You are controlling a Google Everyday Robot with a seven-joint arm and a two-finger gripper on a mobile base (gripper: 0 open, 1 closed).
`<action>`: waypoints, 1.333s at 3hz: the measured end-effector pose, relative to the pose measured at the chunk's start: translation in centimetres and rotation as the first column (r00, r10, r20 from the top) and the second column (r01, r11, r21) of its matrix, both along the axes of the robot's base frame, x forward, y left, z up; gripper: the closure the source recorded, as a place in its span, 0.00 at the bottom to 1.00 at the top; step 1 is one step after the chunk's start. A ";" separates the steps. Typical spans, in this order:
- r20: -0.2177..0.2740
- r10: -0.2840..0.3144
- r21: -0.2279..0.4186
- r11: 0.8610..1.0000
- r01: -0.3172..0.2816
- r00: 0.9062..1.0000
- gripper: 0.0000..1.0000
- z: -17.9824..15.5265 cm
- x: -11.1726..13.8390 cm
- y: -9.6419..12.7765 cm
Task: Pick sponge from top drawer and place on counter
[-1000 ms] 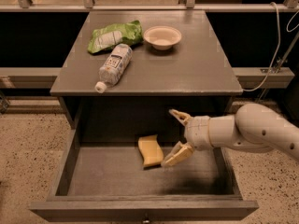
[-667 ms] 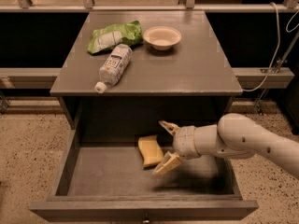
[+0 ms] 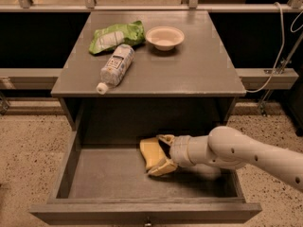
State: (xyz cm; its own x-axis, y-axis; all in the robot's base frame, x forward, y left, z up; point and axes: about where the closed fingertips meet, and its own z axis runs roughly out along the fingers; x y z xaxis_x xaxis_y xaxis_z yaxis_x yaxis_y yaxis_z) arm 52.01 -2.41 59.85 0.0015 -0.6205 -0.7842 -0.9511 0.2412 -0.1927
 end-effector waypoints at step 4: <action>0.039 -0.004 0.068 0.998 0.001 0.999 1.00 2.9 -0.2 -0.4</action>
Offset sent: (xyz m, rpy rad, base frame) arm 0.0103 -0.0064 0.0327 0.4390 -0.0129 -0.1066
